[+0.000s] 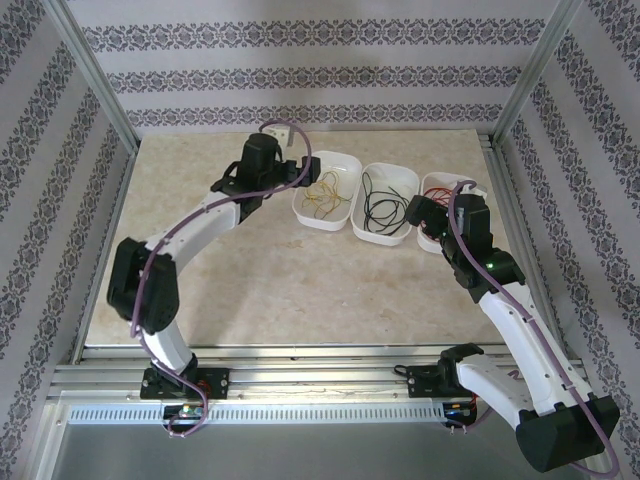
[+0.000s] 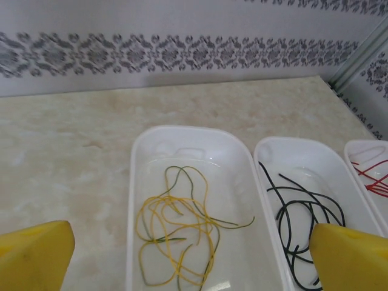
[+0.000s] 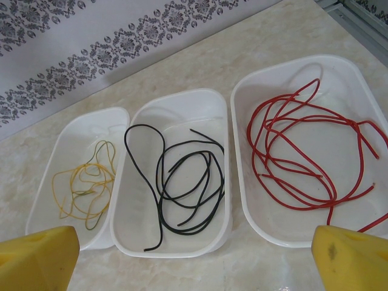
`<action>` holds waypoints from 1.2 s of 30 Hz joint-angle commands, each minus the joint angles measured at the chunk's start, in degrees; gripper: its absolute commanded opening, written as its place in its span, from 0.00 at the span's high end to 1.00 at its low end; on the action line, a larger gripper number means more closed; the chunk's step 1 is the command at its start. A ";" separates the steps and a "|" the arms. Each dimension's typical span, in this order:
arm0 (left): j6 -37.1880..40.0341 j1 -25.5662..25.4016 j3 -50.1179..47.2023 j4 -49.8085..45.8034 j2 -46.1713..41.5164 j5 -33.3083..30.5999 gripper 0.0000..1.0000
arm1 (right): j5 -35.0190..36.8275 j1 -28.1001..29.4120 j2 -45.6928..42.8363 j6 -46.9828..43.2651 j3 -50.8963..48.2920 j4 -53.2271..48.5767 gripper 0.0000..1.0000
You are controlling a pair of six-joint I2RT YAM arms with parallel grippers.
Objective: Untangle the cables
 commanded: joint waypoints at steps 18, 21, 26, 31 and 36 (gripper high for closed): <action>-1.04 3.94 -44.06 -4.98 -47.24 -18.61 0.01 | 5.32 -1.49 -4.32 -6.19 -8.56 9.39 0.02; -0.79 3.98 -47.68 -5.60 -52.76 -18.65 0.00 | 6.06 -2.04 -3.82 -6.79 -9.90 10.20 0.02; 0.17 3.99 -50.27 -7.92 -58.20 -21.58 0.01 | 8.39 -2.80 -6.40 -8.96 -15.81 16.86 0.02; 1.78 3.98 -52.68 -6.97 -61.75 -20.45 0.00 | 8.37 -3.21 -11.77 -13.36 -24.73 28.02 0.02; 4.80 3.97 -56.41 -4.26 -65.32 -19.98 0.00 | 8.50 -3.41 -14.55 -21.06 -29.12 32.09 0.02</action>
